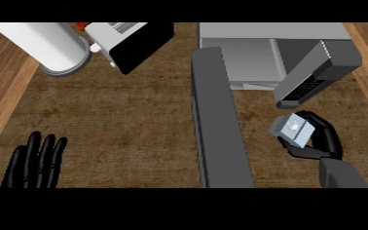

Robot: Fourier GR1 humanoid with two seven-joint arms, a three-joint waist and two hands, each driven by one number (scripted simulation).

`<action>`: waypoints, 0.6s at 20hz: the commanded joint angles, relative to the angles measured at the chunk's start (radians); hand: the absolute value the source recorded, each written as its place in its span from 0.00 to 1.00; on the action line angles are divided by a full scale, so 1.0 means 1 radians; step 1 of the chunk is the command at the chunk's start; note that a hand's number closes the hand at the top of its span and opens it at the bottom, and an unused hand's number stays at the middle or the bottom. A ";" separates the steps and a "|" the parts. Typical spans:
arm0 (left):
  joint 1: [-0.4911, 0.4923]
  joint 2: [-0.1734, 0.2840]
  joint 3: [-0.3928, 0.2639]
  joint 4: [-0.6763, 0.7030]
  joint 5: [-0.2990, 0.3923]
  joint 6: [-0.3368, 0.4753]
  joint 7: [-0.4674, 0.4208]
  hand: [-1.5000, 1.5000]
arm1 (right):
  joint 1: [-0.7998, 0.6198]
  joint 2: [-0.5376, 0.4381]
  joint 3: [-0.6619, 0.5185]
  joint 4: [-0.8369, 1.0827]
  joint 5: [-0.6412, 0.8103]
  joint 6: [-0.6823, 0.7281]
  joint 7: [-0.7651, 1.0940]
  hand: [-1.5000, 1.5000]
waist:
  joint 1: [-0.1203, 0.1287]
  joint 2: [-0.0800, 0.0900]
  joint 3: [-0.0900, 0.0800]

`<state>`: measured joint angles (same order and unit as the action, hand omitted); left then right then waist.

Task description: Pick up the milk, place it into the microwave and close the microwave

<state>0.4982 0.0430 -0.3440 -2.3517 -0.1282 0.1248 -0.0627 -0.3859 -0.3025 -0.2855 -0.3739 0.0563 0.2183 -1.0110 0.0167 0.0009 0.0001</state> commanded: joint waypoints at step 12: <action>-0.082 -0.007 0.084 0.070 0.044 0.018 0.018 0.00 | 0.181 0.205 0.149 -0.324 -0.002 0.019 -0.043 1.00 | -0.025 -0.003 -0.001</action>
<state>0.4911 0.0440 -0.3022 -2.3212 -0.0926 0.1312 -0.0672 -0.2411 -0.1572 -0.1689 -0.6120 0.0620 0.2112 -1.0131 -0.0028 -0.0069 -0.0058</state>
